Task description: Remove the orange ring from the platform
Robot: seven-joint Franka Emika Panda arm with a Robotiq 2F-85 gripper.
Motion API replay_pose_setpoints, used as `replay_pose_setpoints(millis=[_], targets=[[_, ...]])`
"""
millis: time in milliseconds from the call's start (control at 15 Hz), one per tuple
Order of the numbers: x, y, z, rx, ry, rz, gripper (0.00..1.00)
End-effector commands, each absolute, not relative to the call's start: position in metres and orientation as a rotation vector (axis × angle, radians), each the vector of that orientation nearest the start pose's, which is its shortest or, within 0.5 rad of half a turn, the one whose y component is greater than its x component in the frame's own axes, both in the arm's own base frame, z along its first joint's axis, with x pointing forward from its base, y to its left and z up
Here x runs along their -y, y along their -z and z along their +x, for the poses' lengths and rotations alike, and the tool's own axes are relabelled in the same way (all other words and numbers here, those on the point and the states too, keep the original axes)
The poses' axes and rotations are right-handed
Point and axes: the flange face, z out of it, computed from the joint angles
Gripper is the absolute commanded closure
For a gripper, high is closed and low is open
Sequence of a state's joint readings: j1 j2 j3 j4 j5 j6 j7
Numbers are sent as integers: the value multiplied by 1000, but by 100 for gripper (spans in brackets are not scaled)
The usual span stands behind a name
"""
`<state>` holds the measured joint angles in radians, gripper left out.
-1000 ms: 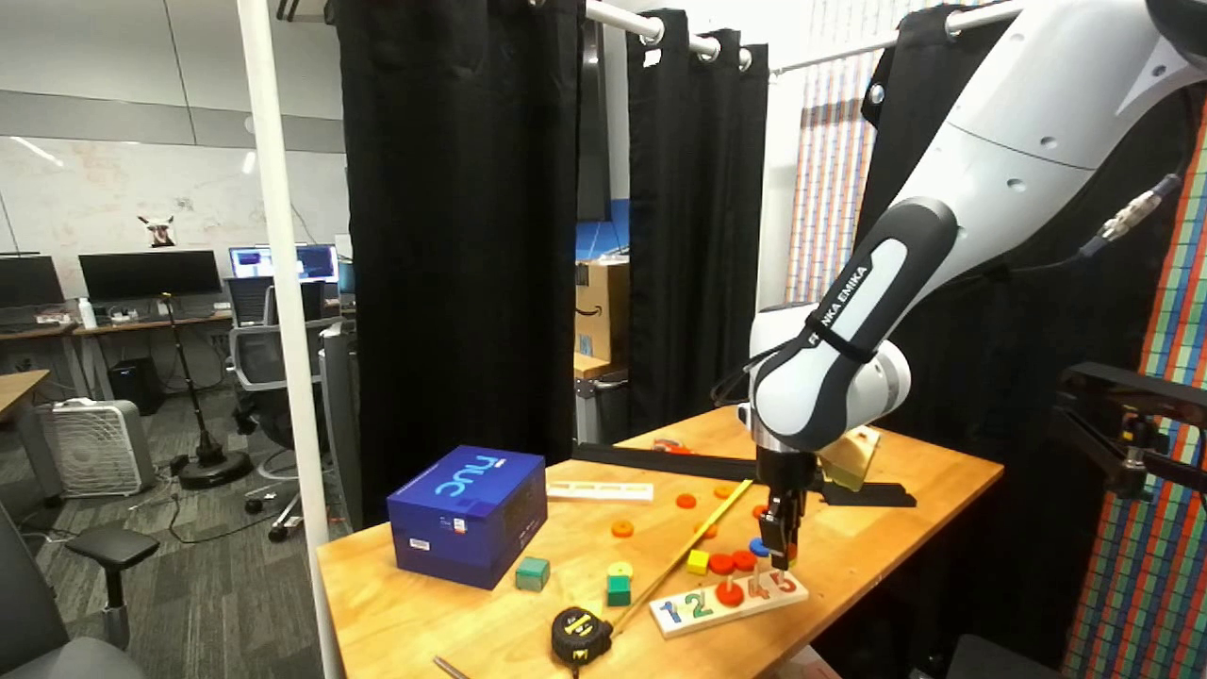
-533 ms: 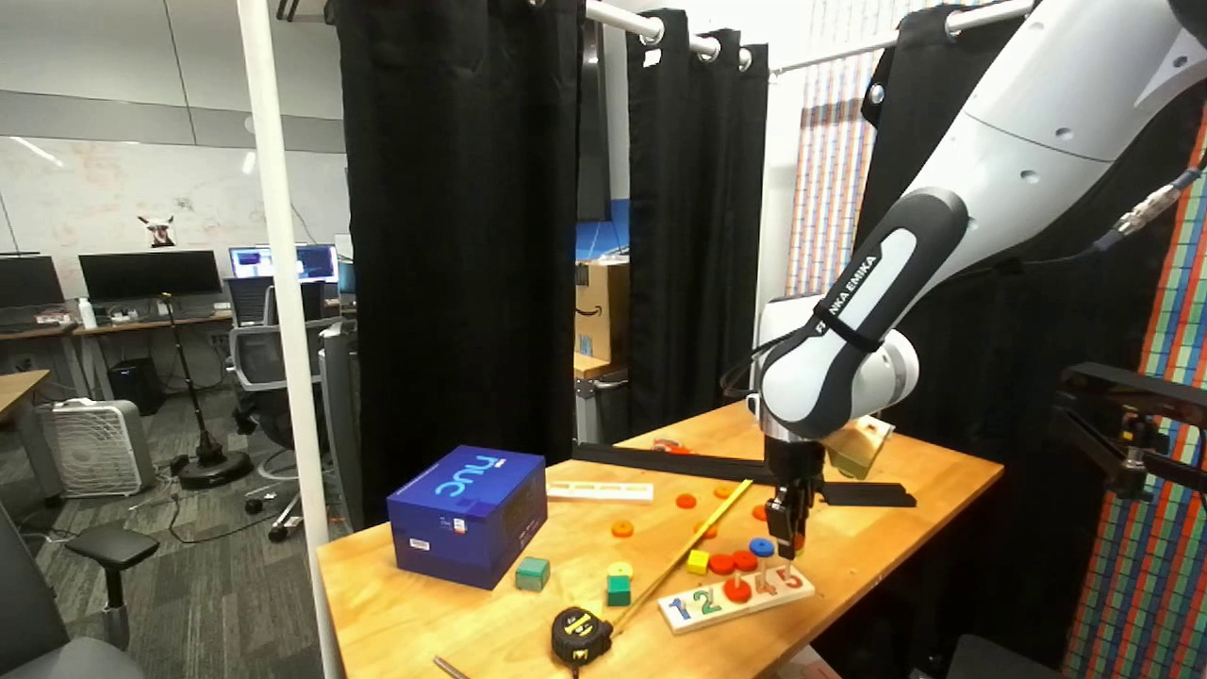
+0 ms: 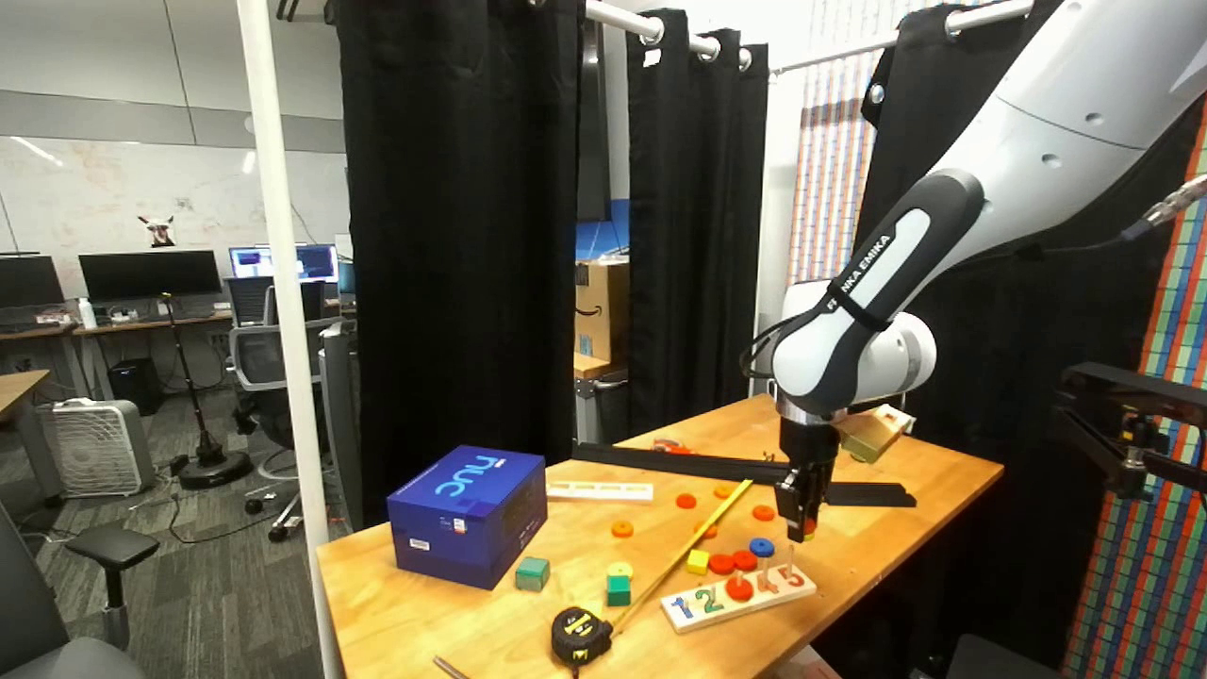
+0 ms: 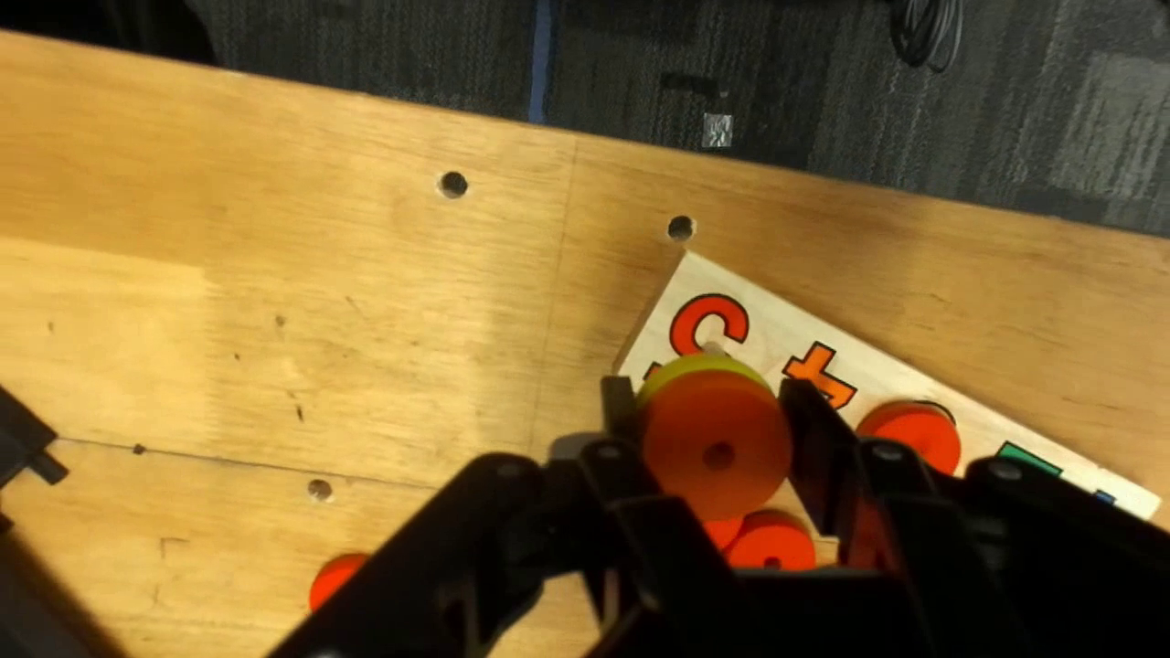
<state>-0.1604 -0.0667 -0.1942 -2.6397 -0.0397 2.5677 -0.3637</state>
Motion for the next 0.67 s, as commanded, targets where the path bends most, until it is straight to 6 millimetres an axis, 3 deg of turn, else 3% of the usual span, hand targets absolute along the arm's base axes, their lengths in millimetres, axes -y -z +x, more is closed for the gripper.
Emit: replay_pose_setpoints(millis=[0, 267, 600], targets=[[163, -268, 388, -56, 14, -3092, 80], [180, -247, 382, -234, -2, -3018, 81], [189, -226, 384, -331, -49, -2966, 81]])
